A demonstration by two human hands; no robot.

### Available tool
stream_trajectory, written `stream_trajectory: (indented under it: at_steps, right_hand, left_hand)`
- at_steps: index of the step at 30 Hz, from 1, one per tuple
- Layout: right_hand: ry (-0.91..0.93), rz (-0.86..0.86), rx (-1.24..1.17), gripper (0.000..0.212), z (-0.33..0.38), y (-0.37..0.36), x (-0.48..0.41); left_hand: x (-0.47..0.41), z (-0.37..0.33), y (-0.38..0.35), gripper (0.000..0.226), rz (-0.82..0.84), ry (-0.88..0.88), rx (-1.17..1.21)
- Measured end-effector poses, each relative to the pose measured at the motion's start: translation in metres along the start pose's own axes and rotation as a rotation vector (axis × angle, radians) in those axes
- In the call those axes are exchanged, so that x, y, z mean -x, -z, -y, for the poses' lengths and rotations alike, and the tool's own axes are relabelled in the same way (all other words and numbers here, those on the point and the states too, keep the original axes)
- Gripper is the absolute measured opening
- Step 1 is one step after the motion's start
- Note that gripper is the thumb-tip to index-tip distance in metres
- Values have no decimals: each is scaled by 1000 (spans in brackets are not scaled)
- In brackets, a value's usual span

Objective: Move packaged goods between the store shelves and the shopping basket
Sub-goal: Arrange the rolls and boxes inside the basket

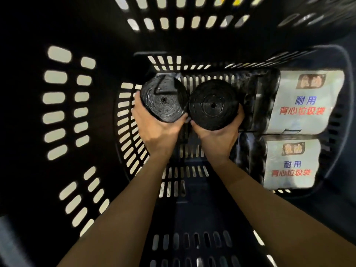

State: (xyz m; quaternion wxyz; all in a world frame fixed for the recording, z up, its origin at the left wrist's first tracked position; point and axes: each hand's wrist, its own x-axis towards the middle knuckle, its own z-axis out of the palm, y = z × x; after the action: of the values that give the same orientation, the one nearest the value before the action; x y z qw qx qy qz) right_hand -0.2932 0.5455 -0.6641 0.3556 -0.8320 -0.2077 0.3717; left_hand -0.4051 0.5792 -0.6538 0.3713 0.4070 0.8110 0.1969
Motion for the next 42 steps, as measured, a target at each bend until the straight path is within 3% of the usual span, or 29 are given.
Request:
stream_trajectory:
  at_steps: [10, 16, 21, 30, 35, 42]
  right_hand:
    - [-83, 158, 155, 113, 39, 50, 45]
    - [-49, 214, 227, 111, 99, 114, 85]
    - [-30, 280, 203, 115, 180, 168, 104]
    - [213, 346, 205, 116, 349, 300, 146]
    - [277, 299, 104, 107, 401, 360, 189]
    - [312, 145, 28, 105, 411, 424, 265]
  left_hand:
    - [54, -40, 62, 112, 26, 116, -85]
    - [103, -92, 134, 113, 133, 41, -226]
    - [137, -160, 198, 113, 163, -78, -256]
    - [202, -291, 312, 113, 262, -369, -306]
    - [233, -342, 356, 118, 332, -544, -401]
    - [273, -393, 392, 112, 453, -810, -442]
